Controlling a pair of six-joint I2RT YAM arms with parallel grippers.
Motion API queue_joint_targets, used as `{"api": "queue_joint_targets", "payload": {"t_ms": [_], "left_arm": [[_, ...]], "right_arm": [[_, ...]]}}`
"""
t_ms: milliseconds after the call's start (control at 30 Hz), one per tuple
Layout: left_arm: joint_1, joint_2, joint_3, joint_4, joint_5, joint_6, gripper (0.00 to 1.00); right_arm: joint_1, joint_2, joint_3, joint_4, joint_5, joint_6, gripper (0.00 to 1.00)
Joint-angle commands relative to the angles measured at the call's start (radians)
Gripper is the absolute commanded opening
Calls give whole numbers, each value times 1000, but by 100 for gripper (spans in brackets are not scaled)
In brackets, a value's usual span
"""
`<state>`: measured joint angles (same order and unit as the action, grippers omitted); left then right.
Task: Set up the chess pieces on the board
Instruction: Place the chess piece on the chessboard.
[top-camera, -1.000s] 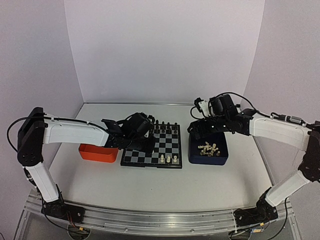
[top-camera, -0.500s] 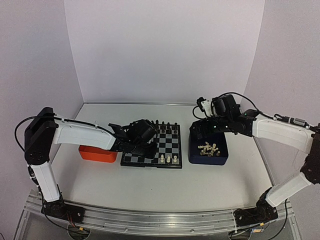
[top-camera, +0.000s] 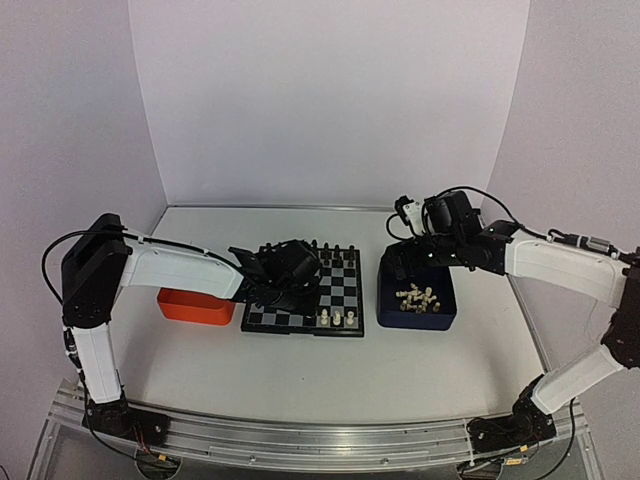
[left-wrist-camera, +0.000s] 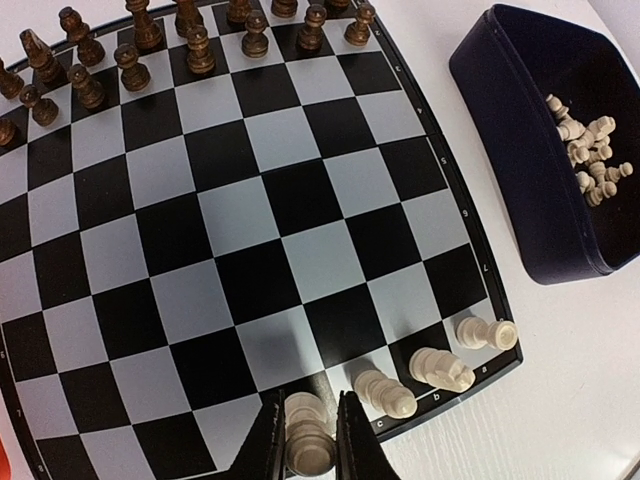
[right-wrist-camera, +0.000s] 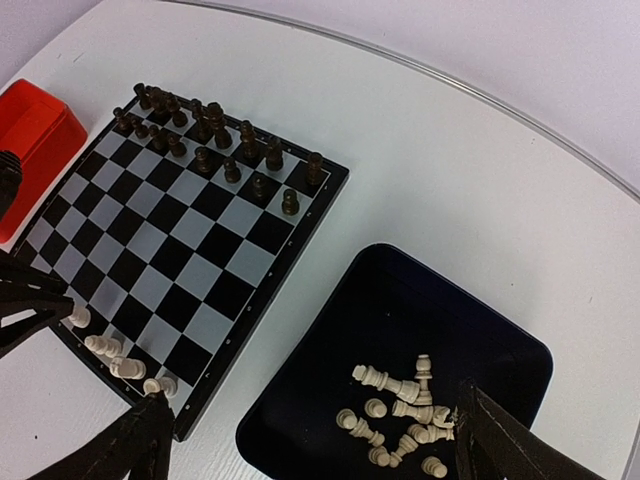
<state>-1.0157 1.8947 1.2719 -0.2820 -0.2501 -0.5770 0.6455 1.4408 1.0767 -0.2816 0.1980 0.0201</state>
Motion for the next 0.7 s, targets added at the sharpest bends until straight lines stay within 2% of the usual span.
{"api": "queue_joint_targets", "payload": {"t_ms": [0,667], "left_arm": [[-4,23,64,-12,-16,-12,0],[-15,70,111,-88,-18,-46,0]], "right_arm": [[-5,-40,-9,13,22,-11,93],[-15,-37,-9,12,26,-11,93]]}}
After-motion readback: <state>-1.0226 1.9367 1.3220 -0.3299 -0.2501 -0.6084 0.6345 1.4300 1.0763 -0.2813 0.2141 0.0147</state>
